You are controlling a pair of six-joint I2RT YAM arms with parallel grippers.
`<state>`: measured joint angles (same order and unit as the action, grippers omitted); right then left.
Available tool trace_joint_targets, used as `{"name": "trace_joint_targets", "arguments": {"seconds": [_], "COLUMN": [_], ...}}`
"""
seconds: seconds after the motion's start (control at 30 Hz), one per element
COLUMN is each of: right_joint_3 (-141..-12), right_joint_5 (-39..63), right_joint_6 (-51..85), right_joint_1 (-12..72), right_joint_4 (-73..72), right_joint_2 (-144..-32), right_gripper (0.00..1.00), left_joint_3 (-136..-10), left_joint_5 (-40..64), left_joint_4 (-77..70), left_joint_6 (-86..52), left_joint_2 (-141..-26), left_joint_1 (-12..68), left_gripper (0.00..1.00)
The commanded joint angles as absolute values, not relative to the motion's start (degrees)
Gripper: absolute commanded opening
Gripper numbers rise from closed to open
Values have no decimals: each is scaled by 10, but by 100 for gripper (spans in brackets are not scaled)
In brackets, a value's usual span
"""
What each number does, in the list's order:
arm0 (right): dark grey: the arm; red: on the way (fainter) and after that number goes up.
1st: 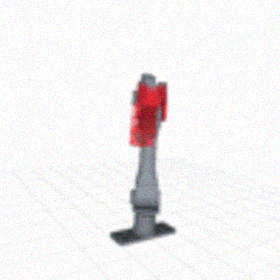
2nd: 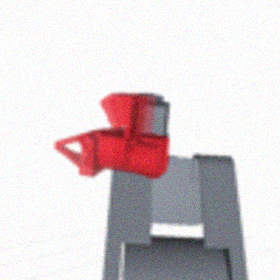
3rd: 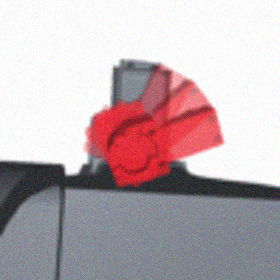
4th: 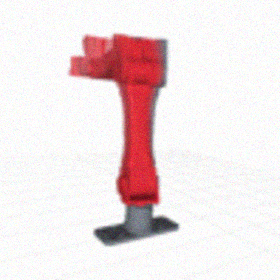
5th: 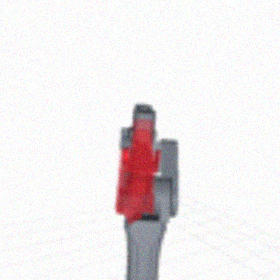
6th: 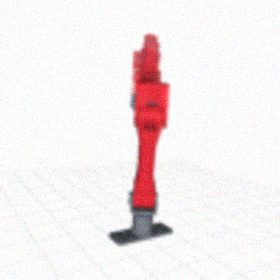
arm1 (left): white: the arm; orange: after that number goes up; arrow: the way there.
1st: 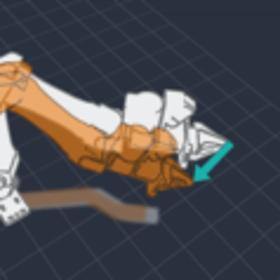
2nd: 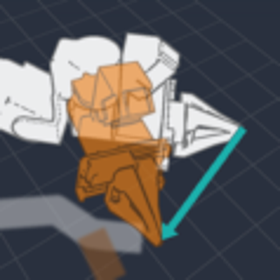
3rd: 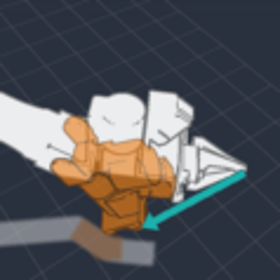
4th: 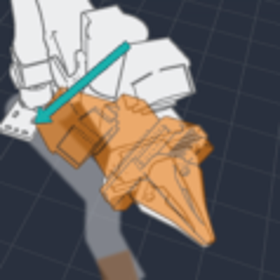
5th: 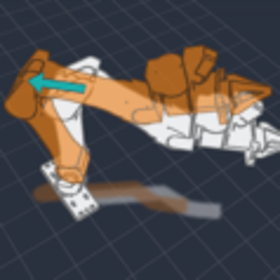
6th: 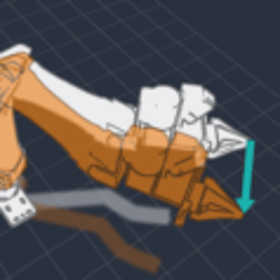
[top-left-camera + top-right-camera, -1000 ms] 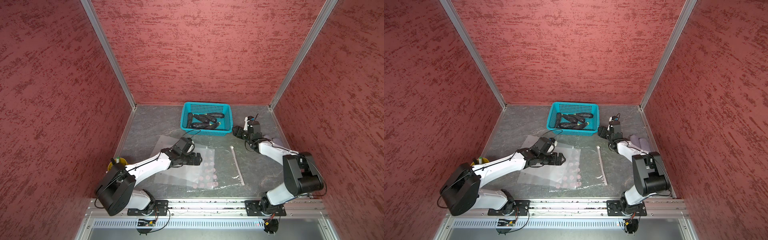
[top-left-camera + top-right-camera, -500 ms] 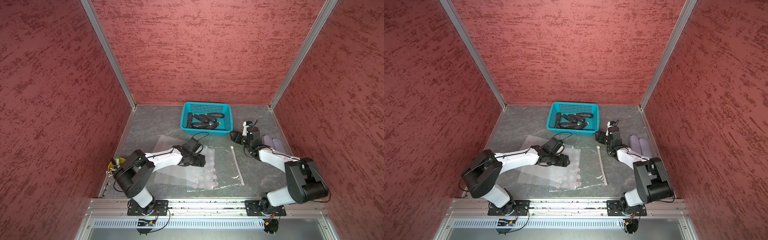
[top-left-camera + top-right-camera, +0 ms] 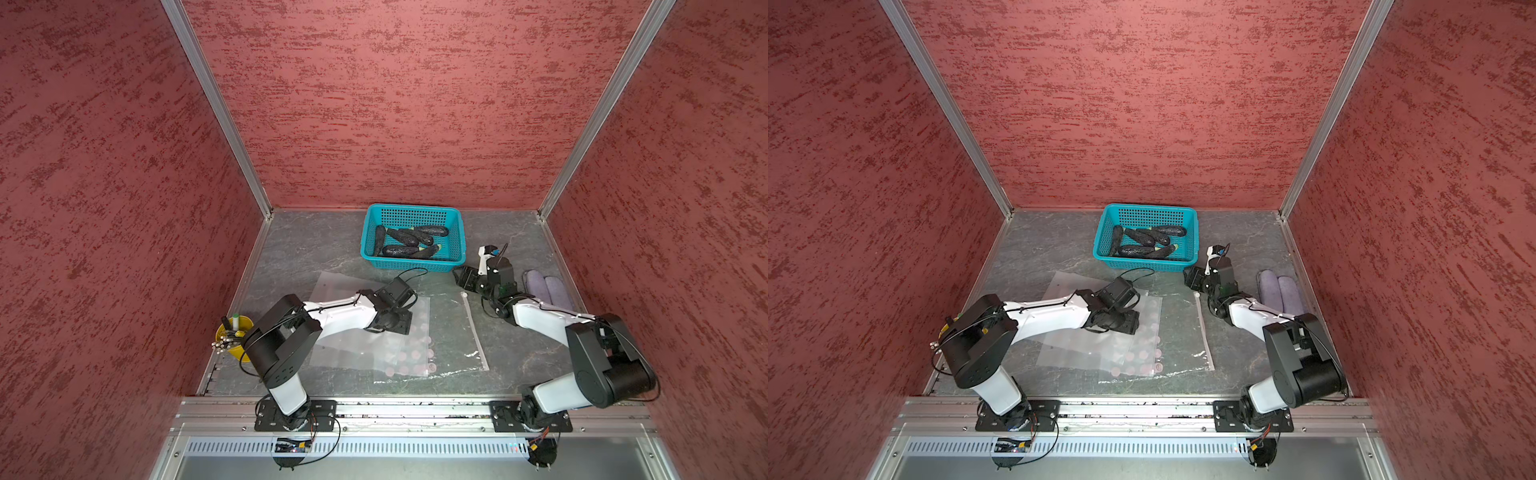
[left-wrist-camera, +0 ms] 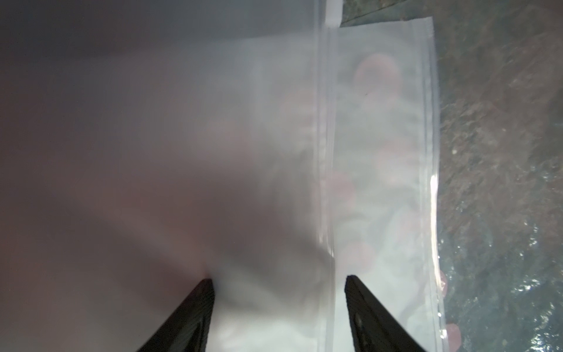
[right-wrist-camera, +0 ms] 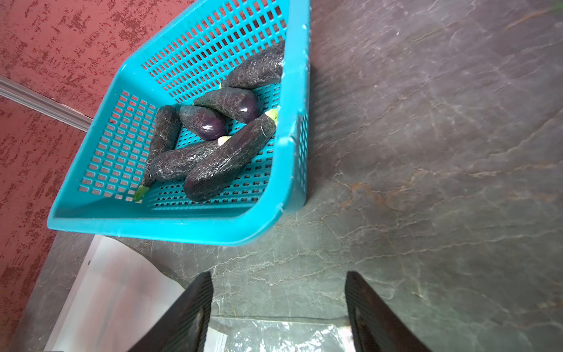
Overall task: Place the eggplant in a zip-top bag and seal the zipper
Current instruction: Pick up the zipper food storage bag.
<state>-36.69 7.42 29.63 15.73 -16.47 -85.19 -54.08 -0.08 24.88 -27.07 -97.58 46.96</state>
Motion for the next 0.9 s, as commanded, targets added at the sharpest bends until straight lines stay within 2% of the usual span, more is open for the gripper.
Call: {"name": "trace_joint_targets", "arguments": {"seconds": [0.0, 0.17, 0.33, 0.5, 0.83, 0.87], "right_joint_3": [-363, -363, -360, -356, -363, -365], "right_joint_5": [66, 70, 70, 72, 73, 73], "right_joint_6": [299, 297, 294, 294, 289, 288], "right_joint_1": [161, 166, 171, 175, 182, 182], "right_joint_4": [-181, -182, -181, -184, -179, -178], "right_joint_2": [-859, -862, -868, -872, -872, -873], "right_gripper": [68, 68, 68, 68, 67, 67], "left_joint_3": [-509, -495, -477, -468, -466, -466], "left_joint_5": [4, 38, 68, 75, 73, 74], "left_joint_4": [289, 264, 237, 234, 251, 252], "left_joint_6": [-275, -280, -282, -281, -280, -280], "left_joint_2": [-1019, -1011, -1005, -1009, -988, -984], "left_joint_1": [469, 462, 448, 443, 438, 437], "left_gripper": [61, 51, 36, 29, 1, 0]}}
